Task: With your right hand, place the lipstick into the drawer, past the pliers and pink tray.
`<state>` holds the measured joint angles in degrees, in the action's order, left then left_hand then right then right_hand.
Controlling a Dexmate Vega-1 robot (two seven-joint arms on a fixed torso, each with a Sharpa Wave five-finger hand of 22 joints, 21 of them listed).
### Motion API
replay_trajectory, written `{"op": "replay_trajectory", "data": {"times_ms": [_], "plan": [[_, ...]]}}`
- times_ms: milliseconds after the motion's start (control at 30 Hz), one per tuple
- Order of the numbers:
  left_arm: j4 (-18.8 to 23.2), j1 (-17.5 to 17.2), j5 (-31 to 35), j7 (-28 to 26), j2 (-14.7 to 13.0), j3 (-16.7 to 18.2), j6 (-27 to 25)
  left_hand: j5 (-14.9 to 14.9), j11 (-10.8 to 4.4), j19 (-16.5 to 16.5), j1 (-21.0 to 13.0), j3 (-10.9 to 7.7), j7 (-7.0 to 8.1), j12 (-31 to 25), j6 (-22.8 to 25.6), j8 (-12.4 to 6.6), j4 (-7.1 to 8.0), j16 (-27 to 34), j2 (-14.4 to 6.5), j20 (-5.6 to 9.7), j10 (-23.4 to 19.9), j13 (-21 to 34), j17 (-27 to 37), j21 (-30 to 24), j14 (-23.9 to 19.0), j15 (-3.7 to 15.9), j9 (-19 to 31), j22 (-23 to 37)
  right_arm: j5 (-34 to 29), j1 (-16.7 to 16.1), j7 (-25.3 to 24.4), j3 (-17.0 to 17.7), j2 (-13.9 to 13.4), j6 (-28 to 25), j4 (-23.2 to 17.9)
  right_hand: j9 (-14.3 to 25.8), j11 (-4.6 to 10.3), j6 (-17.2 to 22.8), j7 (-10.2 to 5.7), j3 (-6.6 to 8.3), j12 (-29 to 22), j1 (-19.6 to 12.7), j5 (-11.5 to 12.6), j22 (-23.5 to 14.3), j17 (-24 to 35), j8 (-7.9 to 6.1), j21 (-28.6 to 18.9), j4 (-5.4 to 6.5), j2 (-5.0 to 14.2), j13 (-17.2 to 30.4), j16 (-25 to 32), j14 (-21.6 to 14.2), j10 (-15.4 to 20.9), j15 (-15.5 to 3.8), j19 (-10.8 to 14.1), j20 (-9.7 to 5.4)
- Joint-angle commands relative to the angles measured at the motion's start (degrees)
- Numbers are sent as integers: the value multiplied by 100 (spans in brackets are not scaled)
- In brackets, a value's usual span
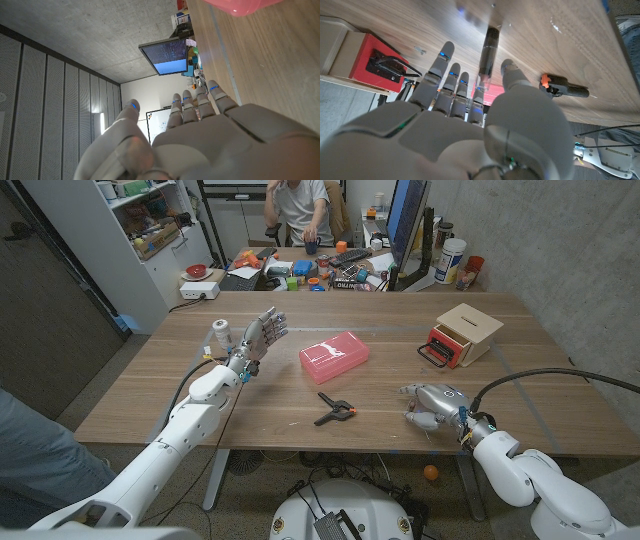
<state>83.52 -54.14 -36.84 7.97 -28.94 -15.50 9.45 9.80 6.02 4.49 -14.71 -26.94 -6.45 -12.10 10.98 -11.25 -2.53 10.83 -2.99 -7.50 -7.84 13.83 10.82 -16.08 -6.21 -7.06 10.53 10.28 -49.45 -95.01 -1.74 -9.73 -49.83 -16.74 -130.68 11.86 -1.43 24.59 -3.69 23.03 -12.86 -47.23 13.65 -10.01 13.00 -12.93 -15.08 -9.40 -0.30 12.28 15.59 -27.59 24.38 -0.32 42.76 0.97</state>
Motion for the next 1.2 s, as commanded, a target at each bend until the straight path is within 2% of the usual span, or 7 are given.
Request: {"op": "replay_trajectory", "data": {"times_ms": [33, 267, 533, 867, 1067, 1133, 1200], "plan": [[-14, 32, -88, 30, 1, -24, -26, 23, 5, 13, 16, 5, 12, -36, 60, -15, -36, 39, -20, -35, -33, 9, 6, 35, -31, -26, 17, 8, -26, 4, 39, -108, -142, -200, -21, 17, 34, 171, -42, 4, -33, -134, -17, -17, 61, -65, -87, 5, 12, 21, 103, -153, 139, -46, 195, -40], [-42, 38, -85, -12, 17, -30, -58, 23, 12, 18, 25, 8, 8, -36, 68, -14, -39, 37, -22, -35, -32, 3, 7, 43, -27, -30, 17, 9, -141, -36, 77, -112, -166, -374, -128, 25, 94, 473, -144, 0, -70, -411, -55, -25, 178, -139, -138, -21, 99, 32, 279, -382, 321, -239, 452, -161], [-59, 29, -75, -28, 26, -27, -51, 24, 12, 20, 33, 8, 3, -34, 75, -13, -43, 36, -28, -37, -23, -3, 7, 54, -24, -28, 18, 9, -307, -41, 171, -123, -203, -495, -232, 68, 303, 1049, -331, -13, -132, -831, -98, -39, 346, -332, -180, -46, 201, 77, 504, -615, 564, -347, 660, -252], [-19, -25, -82, -69, 17, -3, -42, 24, 6, 22, 46, 10, -5, -36, 88, -12, -49, 34, -34, -34, -23, -13, 6, 71, -20, -30, 18, 10, -339, 25, 272, -171, -176, -545, -207, 174, 469, 1551, -464, -114, -252, -1332, -193, -66, 651, -545, -321, -27, 356, 173, 900, -1012, 966, -668, 1032, -582], [-17, -60, -82, -95, 18, 5, -28, 24, 3, 24, 53, 11, -3, -37, 88, -9, -54, 33, -37, -35, -21, -19, 6, 81, -19, -32, 18, 10, -248, 72, 294, -168, -182, -485, -167, 198, 592, 1865, -427, -183, -397, -1577, -241, -94, 920, -664, -482, 1, 499, 232, 1230, -1439, 1370, -937, 1329, -814], [-14, -70, -78, -98, 16, 7, -19, 25, 8, 27, 54, 11, -1, -38, 86, -8, -55, 32, -38, -32, -25, -20, 6, 82, -17, -31, 18, 11, -191, 73, 253, -148, -183, -437, -150, 201, 551, 1922, -403, -186, -437, -1642, -256, -102, 957, -684, -536, 2, 549, 240, 1278, -1524, 1488, -1003, 1424, -892], [-6, -81, -66, -115, 10, 6, -17, 25, 11, 28, 56, 11, -2, -38, 89, -8, -57, 31, -39, -32, -24, -22, 6, 84, -14, -31, 18, 11, -139, 71, 201, -128, -187, -388, -130, 205, 583, 2102, -354, -164, -544, -1802, -283, -116, 985, -751, -635, -20, 623, 236, 1375, -1833, 1815, -1141, 1571, -1004]]}}
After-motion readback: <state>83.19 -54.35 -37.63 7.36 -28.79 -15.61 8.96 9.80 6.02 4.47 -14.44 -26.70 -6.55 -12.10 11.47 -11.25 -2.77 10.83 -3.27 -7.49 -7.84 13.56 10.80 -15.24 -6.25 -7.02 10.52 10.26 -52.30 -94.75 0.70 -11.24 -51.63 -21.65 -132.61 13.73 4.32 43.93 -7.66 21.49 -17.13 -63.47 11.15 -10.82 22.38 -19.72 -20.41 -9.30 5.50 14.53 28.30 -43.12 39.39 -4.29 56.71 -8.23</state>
